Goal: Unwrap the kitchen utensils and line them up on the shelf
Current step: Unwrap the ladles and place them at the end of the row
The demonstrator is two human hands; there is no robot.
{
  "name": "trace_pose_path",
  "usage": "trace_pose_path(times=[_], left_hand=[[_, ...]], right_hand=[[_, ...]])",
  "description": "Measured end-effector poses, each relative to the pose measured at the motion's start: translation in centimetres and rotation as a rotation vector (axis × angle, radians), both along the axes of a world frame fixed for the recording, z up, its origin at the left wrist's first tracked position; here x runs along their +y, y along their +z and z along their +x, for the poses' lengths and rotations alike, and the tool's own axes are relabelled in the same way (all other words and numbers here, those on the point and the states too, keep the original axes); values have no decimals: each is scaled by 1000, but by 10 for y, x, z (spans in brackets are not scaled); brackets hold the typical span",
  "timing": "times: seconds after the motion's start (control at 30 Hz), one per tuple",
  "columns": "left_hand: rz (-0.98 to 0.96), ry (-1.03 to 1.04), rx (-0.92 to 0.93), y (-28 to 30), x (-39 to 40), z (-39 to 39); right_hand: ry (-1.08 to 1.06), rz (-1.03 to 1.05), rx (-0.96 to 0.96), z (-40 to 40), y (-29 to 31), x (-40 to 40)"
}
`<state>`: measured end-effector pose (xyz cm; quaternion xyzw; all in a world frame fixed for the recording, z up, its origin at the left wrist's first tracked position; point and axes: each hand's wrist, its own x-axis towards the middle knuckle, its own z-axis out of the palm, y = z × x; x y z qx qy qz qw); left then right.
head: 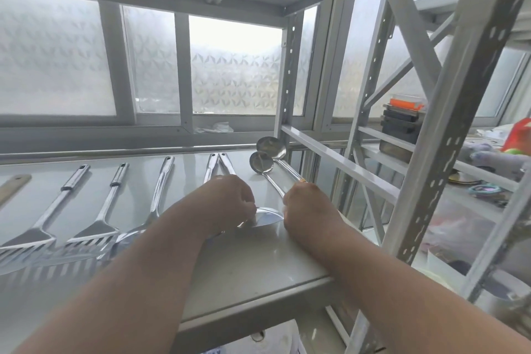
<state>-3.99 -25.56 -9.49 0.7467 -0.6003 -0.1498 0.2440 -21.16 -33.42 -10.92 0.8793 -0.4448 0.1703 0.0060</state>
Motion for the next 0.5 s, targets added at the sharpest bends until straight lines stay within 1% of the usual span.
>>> trace_pose_path(times=[0.17, 0.4, 0.5], left_hand=[[5, 12, 10, -1, -1, 3], [4, 37, 10, -5, -5, 7], [0, 66, 13, -5, -6, 9]], right_hand=[[-66, 10, 90, 17, 8, -8], [-81, -16, 30, 22, 0, -17], [-53, -12, -2, 24, -1, -21]])
